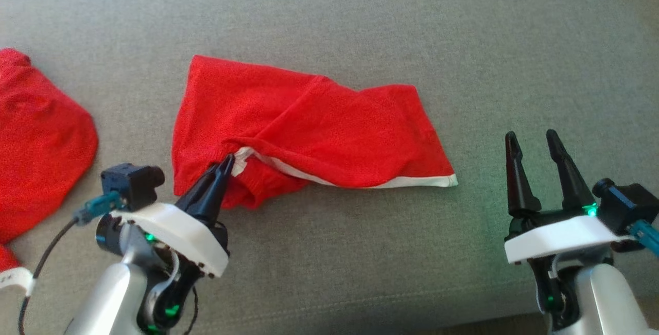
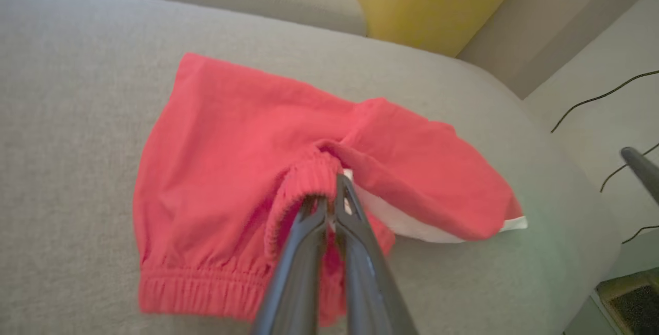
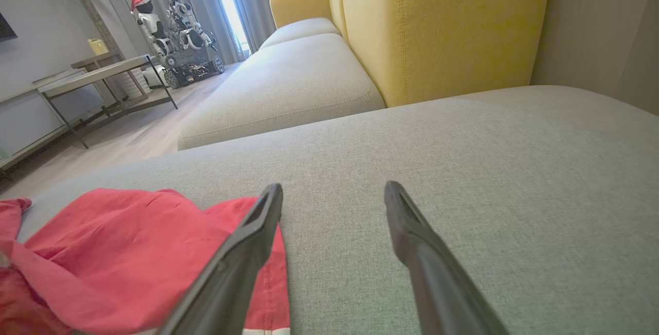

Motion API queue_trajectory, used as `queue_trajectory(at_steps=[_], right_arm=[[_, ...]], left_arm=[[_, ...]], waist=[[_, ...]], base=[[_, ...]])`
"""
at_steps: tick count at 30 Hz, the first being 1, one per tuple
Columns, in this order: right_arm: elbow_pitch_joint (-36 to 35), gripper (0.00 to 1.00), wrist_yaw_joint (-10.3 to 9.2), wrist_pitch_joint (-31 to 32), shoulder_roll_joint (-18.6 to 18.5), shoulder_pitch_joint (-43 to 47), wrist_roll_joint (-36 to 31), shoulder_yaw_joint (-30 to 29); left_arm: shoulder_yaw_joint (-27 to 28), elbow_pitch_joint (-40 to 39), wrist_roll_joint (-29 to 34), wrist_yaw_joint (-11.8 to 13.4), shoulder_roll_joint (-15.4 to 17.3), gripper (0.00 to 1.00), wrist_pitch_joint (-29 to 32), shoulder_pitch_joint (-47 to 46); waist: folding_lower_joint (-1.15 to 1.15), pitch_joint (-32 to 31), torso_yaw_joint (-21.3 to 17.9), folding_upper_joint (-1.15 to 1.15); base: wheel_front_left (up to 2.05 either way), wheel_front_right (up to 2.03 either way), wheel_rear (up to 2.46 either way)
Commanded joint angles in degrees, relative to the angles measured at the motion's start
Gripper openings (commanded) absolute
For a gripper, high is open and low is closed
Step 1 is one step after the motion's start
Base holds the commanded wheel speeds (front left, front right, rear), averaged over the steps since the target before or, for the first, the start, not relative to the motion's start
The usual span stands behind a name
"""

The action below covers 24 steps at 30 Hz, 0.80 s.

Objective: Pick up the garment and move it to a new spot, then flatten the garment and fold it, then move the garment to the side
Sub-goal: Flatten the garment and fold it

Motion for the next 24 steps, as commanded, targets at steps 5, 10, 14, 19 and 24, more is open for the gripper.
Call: queue_trajectory(at_steps=[5, 10, 14, 19, 24], right_arm=[[-1.3, 1.00, -0.04, -0.9, -0.3, -3.1, 0.2, 1.9], [-1.2, 1.00, -0.04, -0.9, -0.3, -3.1, 0.1, 1.5], [-1.3, 1.00, -0.04, -0.6, -0.3, -3.0, -0.4, 1.1], [-1.7, 1.00, -0.04, 0.1, -0.3, -2.7, -1.3, 0.8], [-2.7, 1.00, -0.04, 1.3, -0.3, -1.8, -2.3, 0.4]], left_arm=[[3.9, 8.8, -1.2, -1.3, 0.4, 0.00, -2.7, -5.8], [3.3, 14.8, -1.3, -2.1, -0.2, 1.00, -4.1, -6.1], [3.7, 15.5, -0.7, -1.5, -0.8, 1.00, -7.3, -4.9], [4.3, 13.7, 0.9, 1.1, -1.2, 1.00, -11.2, -1.7], [5.4, 10.1, 4.1, 5.7, -1.3, 1.00, -16.1, 2.3]], waist=[[0.00, 1.8, -1.2, 0.00], [0.00, 1.6, -1.2, 0.00], [0.00, 0.6, -0.6, 0.00], [0.00, -1.1, 0.6, 0.00], [0.00, -3.5, 1.8, 0.00]], base=[[0.00, 0.00, 0.00], [0.00, 0.00, 0.00], [0.00, 0.00, 0.00], [0.00, 0.00, 0.00], [0.00, 0.00, 0.00]])
